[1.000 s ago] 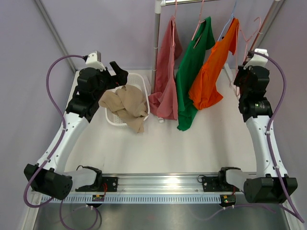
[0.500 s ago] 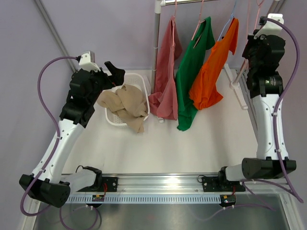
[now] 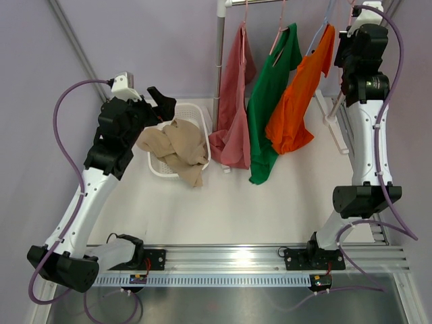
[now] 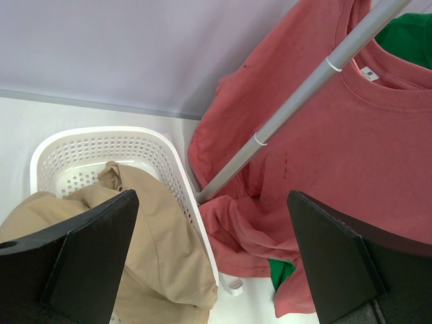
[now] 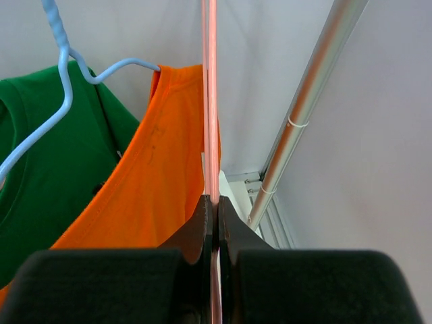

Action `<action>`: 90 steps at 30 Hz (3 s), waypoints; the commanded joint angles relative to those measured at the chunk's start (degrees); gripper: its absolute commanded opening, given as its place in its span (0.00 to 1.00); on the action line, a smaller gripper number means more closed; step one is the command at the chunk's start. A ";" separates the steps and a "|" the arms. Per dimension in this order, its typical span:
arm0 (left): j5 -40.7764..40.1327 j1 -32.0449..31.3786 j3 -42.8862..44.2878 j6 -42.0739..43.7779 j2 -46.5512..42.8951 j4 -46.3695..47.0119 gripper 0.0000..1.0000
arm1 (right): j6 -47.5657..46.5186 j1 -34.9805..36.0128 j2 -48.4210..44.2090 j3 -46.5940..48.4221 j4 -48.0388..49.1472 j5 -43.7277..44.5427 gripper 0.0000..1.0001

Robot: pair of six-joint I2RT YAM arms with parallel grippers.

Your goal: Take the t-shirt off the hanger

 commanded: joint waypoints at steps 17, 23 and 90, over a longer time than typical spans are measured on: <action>0.90 -0.28 0.26 0.93 -0.04 2.31 0.99 | 5.08 0.03 -8.20 -17.76 2.87 1.86 0.09; 0.38 -0.63 0.53 1.37 -0.39 2.14 0.99 | 6.75 0.12 -15.22 -21.80 7.97 6.18 0.61; 11.01 -32.27 28.30 28.35 21.23 -3.05 0.99 | 34.35 4.69 7.96 20.64 -12.59 -16.06 0.47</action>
